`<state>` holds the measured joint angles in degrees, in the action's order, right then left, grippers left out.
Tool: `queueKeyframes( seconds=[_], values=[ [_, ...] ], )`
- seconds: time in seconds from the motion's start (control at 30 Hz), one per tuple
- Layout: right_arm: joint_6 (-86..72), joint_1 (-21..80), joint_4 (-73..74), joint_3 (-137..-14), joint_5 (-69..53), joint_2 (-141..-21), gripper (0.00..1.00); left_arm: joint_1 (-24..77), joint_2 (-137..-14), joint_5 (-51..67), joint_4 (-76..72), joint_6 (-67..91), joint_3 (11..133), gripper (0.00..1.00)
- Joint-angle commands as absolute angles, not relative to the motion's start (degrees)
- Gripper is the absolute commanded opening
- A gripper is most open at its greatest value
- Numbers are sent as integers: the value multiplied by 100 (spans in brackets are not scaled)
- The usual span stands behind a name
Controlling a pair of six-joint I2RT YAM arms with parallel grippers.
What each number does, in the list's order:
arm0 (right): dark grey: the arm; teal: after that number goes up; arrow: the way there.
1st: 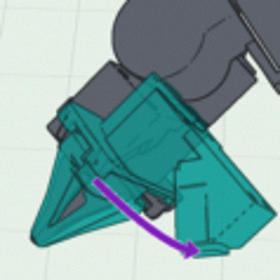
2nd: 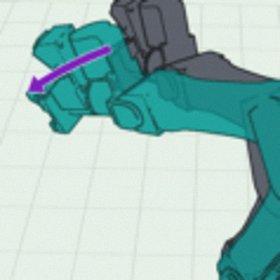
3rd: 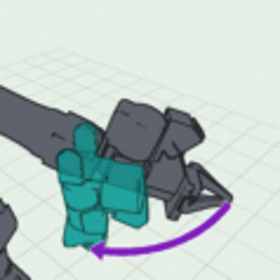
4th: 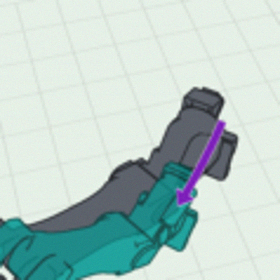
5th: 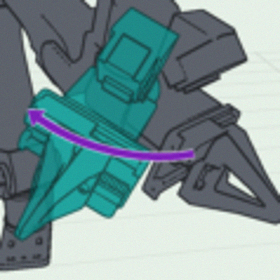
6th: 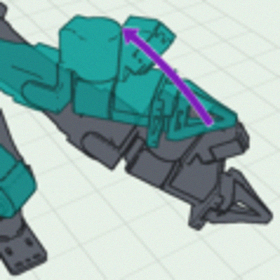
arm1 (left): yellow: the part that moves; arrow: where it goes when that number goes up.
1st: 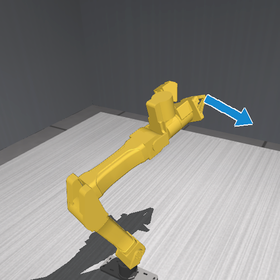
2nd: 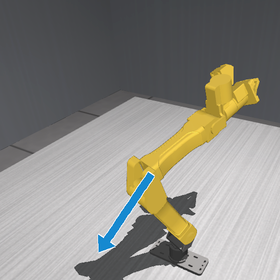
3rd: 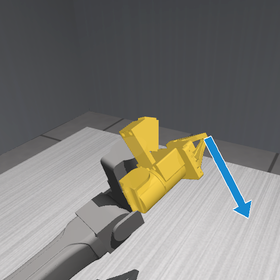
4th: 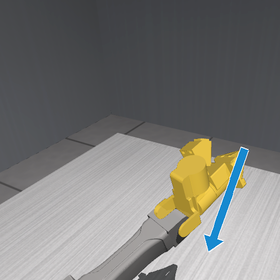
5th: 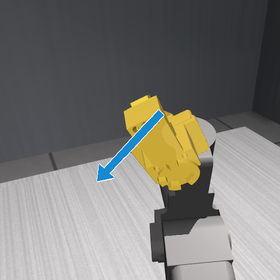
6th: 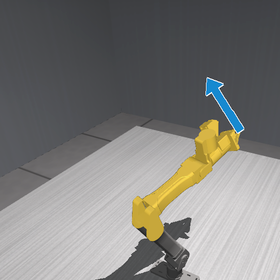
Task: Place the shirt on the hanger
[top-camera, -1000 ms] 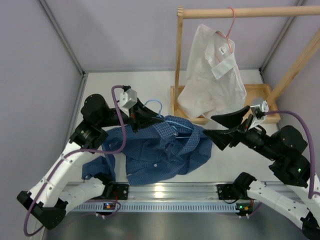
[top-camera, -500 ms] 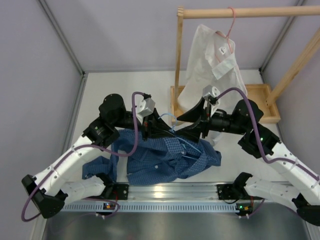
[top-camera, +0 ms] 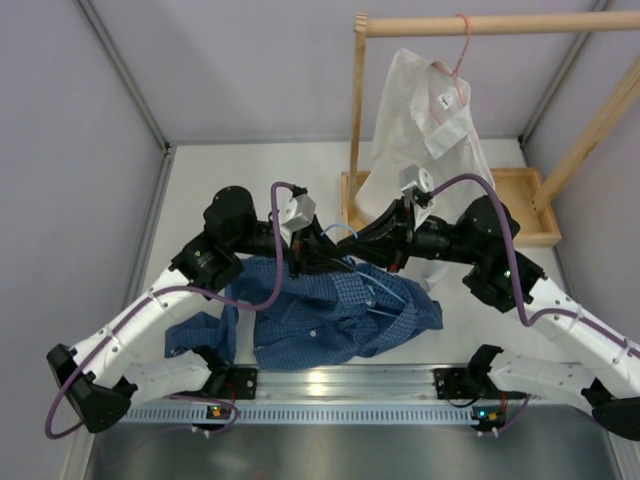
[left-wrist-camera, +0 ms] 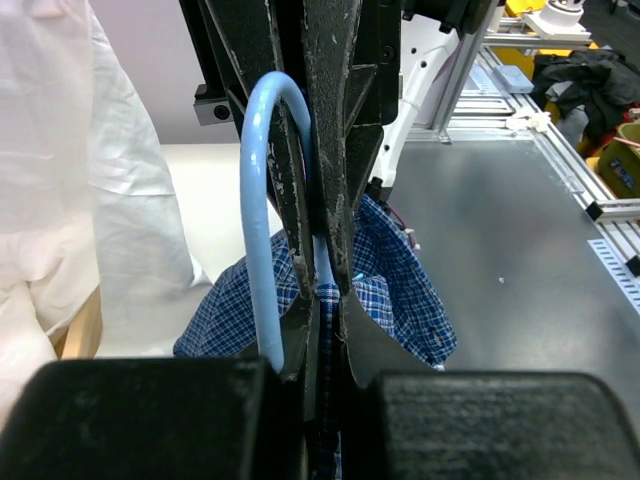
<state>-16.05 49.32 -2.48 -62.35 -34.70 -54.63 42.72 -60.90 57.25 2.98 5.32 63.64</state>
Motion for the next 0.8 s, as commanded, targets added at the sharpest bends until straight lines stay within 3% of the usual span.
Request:
queueKeyframes(
  seconds=[0.0, 0.07, 0.17, 0.2, 0.37, 0.57, 0.77],
  values=[
    [-1608, 4966, -984, -6284, -3358, -5406, 0, 4315, -5977, 5837, -27, 308, 6469, 0],
    [-1591, 4966, -1028, -6223, -3279, -5344, 0, 4315, -5933, 5687, 245, 203, 6512, 0],
    [-1565, 4966, -1063, -6091, -3068, -5151, 0, 4315, -5784, 4933, 351, 202, 6548, 85],
    [-1556, 4966, -1063, -6039, -2963, -5116, 0, 4315, -5687, 4696, 395, 193, 6574, 98],
    [-1319, 4966, -792, -5968, -2523, -4861, 0, 4315, -5248, 2316, 589, 211, 6645, 98],
    [-1090, 4966, -300, -6134, -1961, -4632, 0, 4307, -3843, -1567, 300, 604, 5346, 98],
    [-967, 4966, -17, -6310, -1574, -4658, 0, 4315, -2567, -2198, 377, 1476, 4072, 97]
  ],
)
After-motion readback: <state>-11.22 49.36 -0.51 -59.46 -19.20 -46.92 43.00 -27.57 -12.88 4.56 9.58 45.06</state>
